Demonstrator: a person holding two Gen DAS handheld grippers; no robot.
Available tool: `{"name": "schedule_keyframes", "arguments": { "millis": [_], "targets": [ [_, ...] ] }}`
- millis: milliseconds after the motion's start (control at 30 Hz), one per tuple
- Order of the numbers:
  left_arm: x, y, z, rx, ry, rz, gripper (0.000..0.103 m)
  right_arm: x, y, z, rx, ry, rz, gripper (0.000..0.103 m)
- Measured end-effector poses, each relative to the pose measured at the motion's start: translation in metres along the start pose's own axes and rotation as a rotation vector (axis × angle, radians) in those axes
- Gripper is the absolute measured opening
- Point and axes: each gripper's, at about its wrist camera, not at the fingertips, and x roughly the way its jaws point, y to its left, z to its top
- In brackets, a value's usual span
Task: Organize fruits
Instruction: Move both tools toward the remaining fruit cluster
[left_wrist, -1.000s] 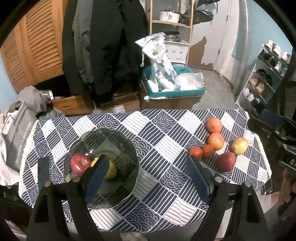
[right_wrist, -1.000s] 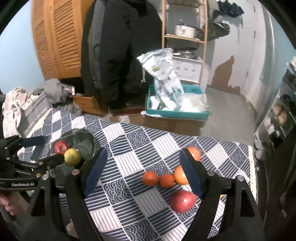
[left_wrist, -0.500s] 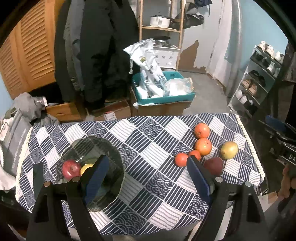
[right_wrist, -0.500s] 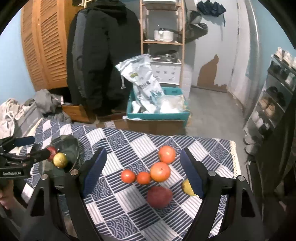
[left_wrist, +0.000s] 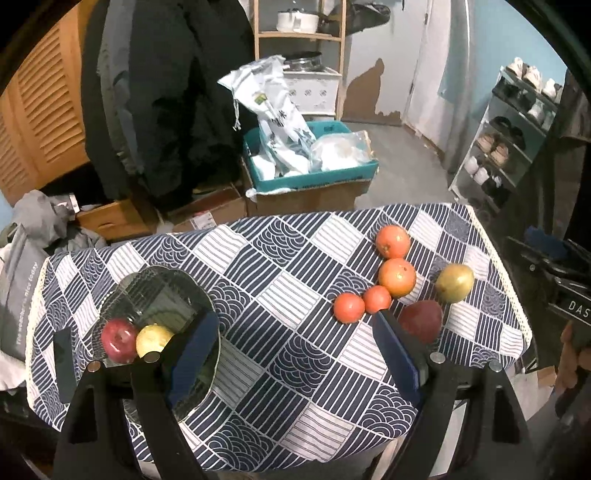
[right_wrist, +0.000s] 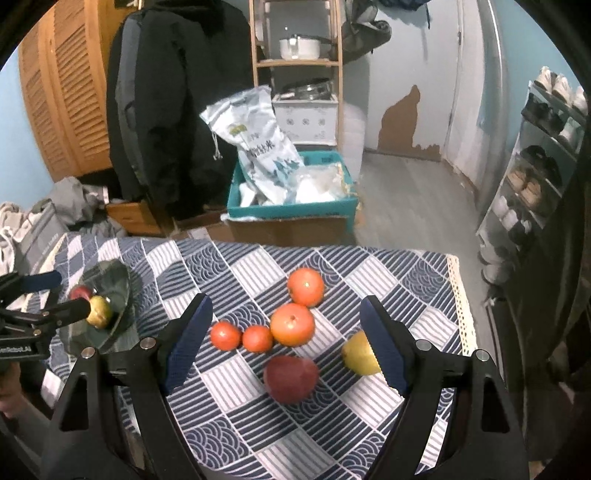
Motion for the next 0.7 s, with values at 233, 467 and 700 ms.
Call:
{"name": "schedule_keyframes", "arguments": {
  "millis": [233,467,700],
  "targets": [
    [0.031,-0.003,-0.005,-0.009,0.068,-0.005,0.087,0.028,0.0,-0.013,-0.003,0.081,-0.004,0.082],
    [0.061,-0.005,-0.013,0.005,0.122,0.024,0.087,0.066,0.004,-0.031,-0.035,0.186,-0.019,0.082],
    [0.079,-0.014,-0.019,0.029,0.149,0.021,0.087,0.102,-0.006,-0.05,0.012,0.301,0.005,0.082]
  ]
}}
